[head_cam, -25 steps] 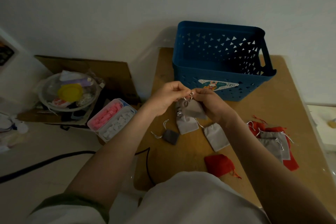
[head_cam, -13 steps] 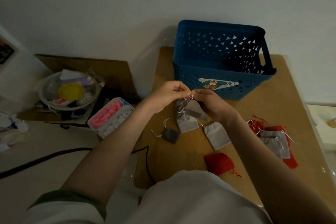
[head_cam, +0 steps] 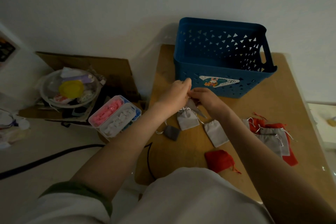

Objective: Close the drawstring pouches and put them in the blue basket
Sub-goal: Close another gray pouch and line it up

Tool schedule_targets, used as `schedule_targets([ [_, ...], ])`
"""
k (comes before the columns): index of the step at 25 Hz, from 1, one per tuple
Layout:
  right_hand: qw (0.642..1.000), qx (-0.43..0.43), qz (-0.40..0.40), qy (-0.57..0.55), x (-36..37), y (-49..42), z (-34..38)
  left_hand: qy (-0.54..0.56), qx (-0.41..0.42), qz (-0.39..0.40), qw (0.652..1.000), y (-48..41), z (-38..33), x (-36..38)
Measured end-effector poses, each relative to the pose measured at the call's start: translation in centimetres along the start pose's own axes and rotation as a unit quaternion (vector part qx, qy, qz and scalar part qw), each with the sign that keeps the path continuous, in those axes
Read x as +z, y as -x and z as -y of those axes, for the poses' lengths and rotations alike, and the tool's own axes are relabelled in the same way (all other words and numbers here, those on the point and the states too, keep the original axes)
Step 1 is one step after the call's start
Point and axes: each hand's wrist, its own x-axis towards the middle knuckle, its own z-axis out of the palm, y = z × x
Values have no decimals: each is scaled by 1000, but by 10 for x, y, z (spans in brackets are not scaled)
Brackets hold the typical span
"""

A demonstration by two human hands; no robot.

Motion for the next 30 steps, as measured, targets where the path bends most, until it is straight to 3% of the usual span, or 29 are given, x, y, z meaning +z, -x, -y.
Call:
schedule_targets([
  [4, 999, 33, 10, 18, 1, 2, 6, 2, 32, -45, 998, 4, 0, 4],
  [9, 994, 75, 0, -80, 4, -2, 8, -60, 85, -61, 993, 5, 2, 4],
  [13, 974, 135, 18, -180, 0, -1, 9, -118, 147, -123, 974, 8, 5, 3],
  [15, 963, 154, 41, -219, -1, 1, 9, -99, 159, -134, 973, 9, 6, 4],
  [16, 959, 155, 51, -233, -2, 1, 9, -65, 144, -135, 978, 9, 6, 4],
  [18, 952, 146, 58, -263, -4, 2, 9, 54, 14, -139, 989, 8, 7, 7],
  [19, 948, 140, 58, -279, -5, 2, 8, 106, -56, -148, 982, 7, 10, 8],
  [21, 942, 131, 57, -305, -7, 0, 6, 143, -110, -207, 962, 5, 16, 13],
  [22, 940, 132, 55, -310, -6, -1, 4, 138, -107, -223, 959, 5, 17, 15],
  [25, 940, 140, 52, -308, -4, -3, -1, 127, -64, -178, 974, 7, 17, 17],
  [30, 940, 138, 64, -306, -8, -2, -1, -19, 87, -166, 982, -2, 20, 14],
])
